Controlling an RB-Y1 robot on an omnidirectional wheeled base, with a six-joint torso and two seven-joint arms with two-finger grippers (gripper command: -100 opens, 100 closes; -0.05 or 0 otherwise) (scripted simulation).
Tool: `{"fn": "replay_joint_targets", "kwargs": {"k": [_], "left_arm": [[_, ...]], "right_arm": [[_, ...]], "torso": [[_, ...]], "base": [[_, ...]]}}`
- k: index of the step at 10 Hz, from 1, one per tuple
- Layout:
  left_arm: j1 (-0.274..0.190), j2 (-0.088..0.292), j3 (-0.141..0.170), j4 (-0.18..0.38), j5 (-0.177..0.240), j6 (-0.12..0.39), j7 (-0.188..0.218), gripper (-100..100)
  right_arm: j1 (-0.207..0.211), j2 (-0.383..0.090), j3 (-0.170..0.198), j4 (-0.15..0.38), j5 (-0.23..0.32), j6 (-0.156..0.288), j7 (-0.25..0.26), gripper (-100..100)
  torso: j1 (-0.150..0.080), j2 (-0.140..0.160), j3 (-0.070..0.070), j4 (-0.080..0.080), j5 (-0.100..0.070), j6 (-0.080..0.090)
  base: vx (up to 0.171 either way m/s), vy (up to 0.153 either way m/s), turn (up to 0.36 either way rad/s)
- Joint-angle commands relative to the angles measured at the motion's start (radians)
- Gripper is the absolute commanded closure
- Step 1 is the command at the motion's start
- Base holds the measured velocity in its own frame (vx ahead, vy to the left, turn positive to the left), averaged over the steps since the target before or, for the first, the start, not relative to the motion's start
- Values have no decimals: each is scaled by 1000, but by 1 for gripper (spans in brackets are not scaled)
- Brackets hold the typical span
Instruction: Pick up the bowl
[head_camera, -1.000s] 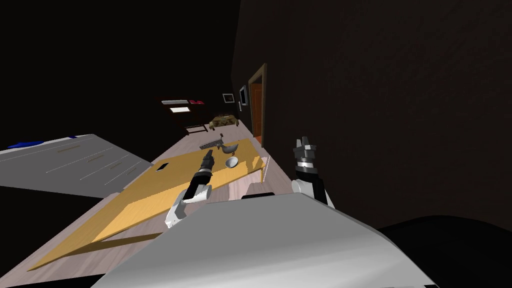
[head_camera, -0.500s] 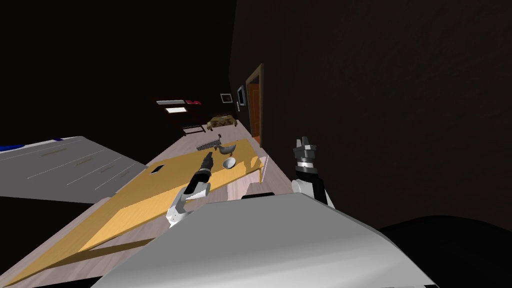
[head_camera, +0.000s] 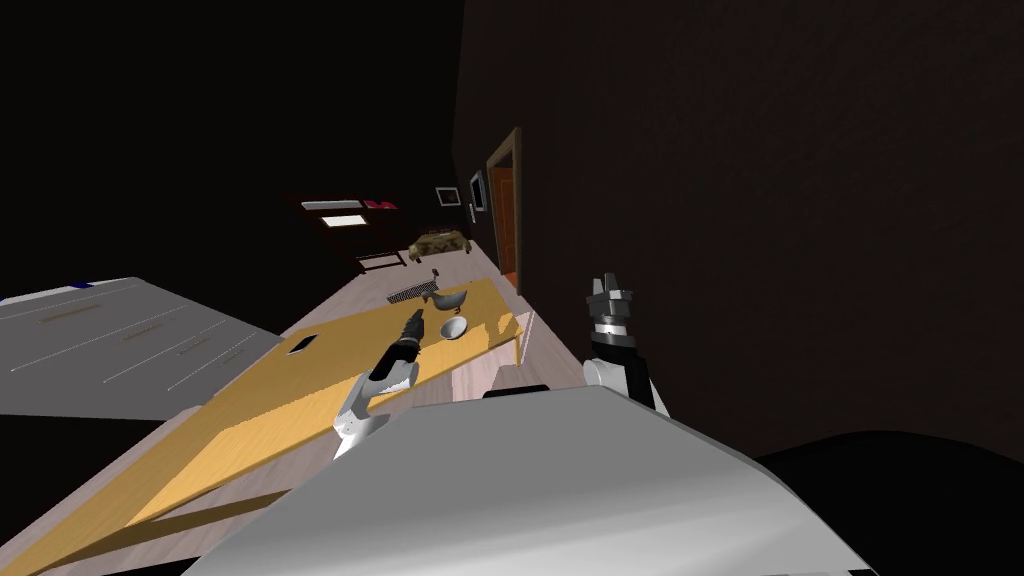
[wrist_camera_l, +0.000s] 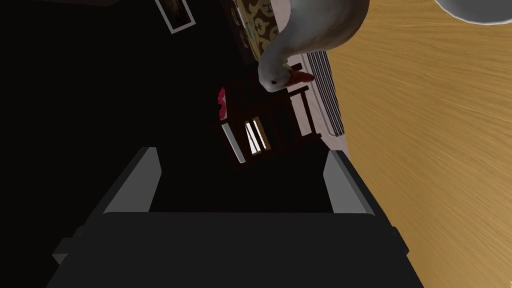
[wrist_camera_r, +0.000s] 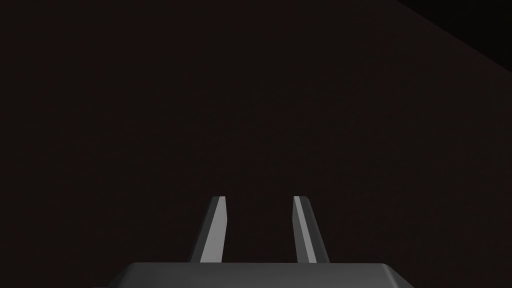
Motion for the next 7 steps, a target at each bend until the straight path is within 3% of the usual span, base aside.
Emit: {"fn": "replay_joint_targets", "kwargs": {"k": [1,6,7], "left_arm": [[-5,-2,1,1,-2,31,-1,-100],[-74,19,39,107,10,173,-3,-100],[-74,19,39,107,10,191,-3,-100]], "right_arm": [[0,0,0,0,0,0,0,0],[0,0,0,0,0,0,0,0],[0,0,0,0,0,0,0,0]], "torso": [[0,0,0,0,0,0],[0,0,0,0,0,0],[0,0,0,0,0,0]], "base": [[-2,-9,14],[0,-20,-65],[-2,-12,-44]]}}
